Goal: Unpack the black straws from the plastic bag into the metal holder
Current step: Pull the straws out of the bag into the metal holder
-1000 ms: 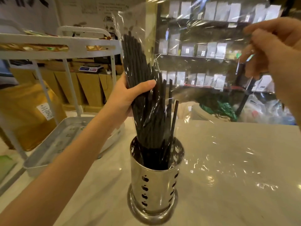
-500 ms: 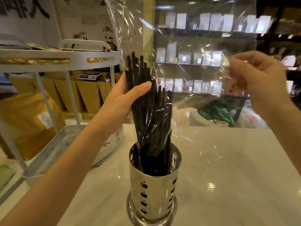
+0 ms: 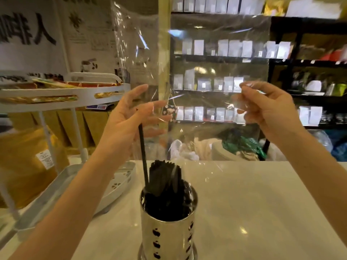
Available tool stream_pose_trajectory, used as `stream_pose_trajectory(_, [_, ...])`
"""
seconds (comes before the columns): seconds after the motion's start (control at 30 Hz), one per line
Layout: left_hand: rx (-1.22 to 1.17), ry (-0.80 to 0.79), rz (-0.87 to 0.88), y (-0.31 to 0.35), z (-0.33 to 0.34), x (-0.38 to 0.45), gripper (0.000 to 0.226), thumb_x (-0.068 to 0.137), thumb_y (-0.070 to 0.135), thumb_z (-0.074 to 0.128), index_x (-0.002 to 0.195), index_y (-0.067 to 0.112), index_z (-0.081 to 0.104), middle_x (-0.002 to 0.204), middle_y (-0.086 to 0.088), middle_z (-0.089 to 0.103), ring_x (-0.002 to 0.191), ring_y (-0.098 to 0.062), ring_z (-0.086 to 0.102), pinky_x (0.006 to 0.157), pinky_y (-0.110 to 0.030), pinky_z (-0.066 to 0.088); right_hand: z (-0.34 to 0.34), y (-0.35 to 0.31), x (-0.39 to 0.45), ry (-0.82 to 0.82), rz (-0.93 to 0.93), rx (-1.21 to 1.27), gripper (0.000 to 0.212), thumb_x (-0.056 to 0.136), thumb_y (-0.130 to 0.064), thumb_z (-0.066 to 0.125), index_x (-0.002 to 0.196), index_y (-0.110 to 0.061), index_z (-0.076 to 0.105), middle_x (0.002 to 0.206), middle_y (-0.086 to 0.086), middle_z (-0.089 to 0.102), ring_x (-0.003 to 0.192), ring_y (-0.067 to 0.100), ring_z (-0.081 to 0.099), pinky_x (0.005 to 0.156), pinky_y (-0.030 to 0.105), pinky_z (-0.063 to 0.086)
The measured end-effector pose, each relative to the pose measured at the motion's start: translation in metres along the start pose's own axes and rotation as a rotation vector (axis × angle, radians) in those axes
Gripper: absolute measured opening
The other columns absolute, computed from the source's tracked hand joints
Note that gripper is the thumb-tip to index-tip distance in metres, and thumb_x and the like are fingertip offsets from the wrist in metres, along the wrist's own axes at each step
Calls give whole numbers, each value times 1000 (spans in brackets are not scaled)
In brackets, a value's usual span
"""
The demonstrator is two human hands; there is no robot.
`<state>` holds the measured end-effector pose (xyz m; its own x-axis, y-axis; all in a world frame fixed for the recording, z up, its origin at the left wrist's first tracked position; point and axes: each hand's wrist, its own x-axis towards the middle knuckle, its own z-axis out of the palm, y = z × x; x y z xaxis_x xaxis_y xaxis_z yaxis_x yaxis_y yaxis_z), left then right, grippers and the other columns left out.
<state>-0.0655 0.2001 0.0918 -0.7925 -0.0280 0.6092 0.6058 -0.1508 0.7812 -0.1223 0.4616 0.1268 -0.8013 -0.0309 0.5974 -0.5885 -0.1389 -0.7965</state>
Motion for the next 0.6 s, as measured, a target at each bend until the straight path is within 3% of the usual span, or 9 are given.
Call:
stream_pose_trajectory(0.13, [-39,-41,-51,0,-5,-3,67,68,42,68,127,19,45,110,-4,70,98,-24,67,70,-36,58,-2,1,-5,-13,-9,9,8,83,-19,63,88,-21,69,68,-5,74,54,5,65,42,13,46])
stream_pose_trajectory(0.2, [16,-116,-159,-6,-6,-6,91,51,58,73,127,17,46,122,-7,62,109,-26,61,85,-47,52,-1,1,-6,-10,-5,11,8,84,-17,61,88,-21,68,68,-6,74,55,5,66,42,13,47])
stream_pose_trajectory(0.27, [47,-216,-279,-16,-5,-11,100,42,65,73,126,17,48,126,-10,58,113,-30,57,95,-55,44,1,0,-7,-17,-9,-5,9,87,-16,58,88,-22,66,70,-7,75,58,5,67,43,13,48])
stream_pose_trajectory(0.33, [11,-260,-348,-27,-3,-15,99,37,65,76,121,18,50,120,-9,62,110,-31,58,93,-50,47,2,-1,-7,-30,-18,-20,11,89,-16,56,87,-23,64,71,-7,75,61,6,68,44,13,49])
stream_pose_trajectory(0.43, [-40,-254,-358,-29,-3,-16,95,40,61,78,120,18,53,115,-8,67,103,-29,64,78,-37,57,4,-5,-7,-20,-40,-31,11,90,-16,55,87,-23,63,72,-6,75,64,8,69,45,15,50])
stream_pose_trajectory(0.6, [-107,-321,-383,-18,-11,-13,86,55,60,71,129,24,47,128,-8,59,111,-34,59,84,-50,52,8,-16,-8,-26,-142,-80,13,92,-14,53,96,-21,63,73,-9,75,62,7,69,48,16,52])
